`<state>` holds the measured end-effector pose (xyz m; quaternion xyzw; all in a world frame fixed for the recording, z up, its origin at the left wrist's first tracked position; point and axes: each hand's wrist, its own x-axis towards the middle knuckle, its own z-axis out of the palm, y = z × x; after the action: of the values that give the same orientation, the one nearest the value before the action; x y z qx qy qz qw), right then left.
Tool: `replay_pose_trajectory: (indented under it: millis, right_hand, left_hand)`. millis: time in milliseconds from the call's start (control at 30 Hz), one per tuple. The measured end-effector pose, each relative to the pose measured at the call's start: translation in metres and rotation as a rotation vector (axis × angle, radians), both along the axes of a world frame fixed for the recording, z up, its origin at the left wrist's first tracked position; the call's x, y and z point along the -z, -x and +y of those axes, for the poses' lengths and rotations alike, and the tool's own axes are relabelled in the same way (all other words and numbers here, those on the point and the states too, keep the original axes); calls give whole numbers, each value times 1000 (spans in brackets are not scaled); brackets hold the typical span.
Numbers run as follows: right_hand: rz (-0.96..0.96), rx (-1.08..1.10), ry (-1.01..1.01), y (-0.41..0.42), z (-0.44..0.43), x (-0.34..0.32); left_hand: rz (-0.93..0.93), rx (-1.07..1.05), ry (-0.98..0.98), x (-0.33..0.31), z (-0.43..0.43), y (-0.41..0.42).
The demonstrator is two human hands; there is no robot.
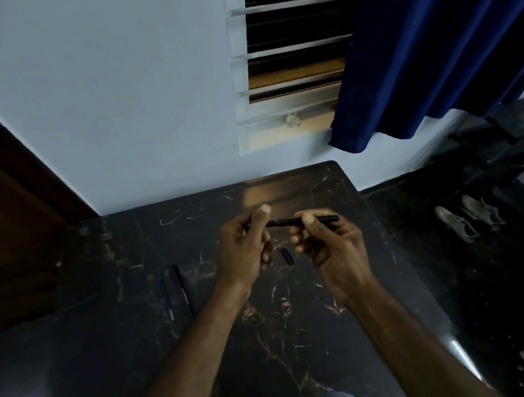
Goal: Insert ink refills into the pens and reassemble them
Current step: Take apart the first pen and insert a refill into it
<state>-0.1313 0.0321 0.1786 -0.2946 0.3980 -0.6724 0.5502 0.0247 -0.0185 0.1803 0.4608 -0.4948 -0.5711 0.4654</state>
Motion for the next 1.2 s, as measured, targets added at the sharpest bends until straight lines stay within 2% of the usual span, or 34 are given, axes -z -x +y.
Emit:
replay_pose_trajectory:
  millis: [67, 133, 233, 300, 500, 633, 800, 1033, 1200]
  right_hand:
    - [-3, -12, -1, -8, 3, 3]
    - [-37, -2, -21, -13, 5, 5]
    - [-64, 13, -42, -20, 5, 8]
    - [-59, 15, -42, -26, 4, 8]
    - [-32, -11, 1, -44, 4, 5]
    - [-45, -1, -22, -43, 3, 3]
    - [-63, 41, -59, -30, -1, 4]
    - [-137, 87, -64, -12, -4, 7]
    - [-192, 99, -105, 0, -6, 11]
  left_hand:
    - [-75, 18, -3, 1, 0, -8]
    - [-72, 92, -18, 2, 1, -20]
    - [149, 225, -51, 5, 6, -36]
    - [168, 174, -29, 10, 8, -44]
    - [68, -24, -6, 12, 16, -42]
    - [3, 33, -99, 10, 8, -42]
    - [212, 163, -105, 5, 3, -40]
    - [318, -104, -189, 13, -2, -26]
    - [499, -40, -323, 19, -2, -31]
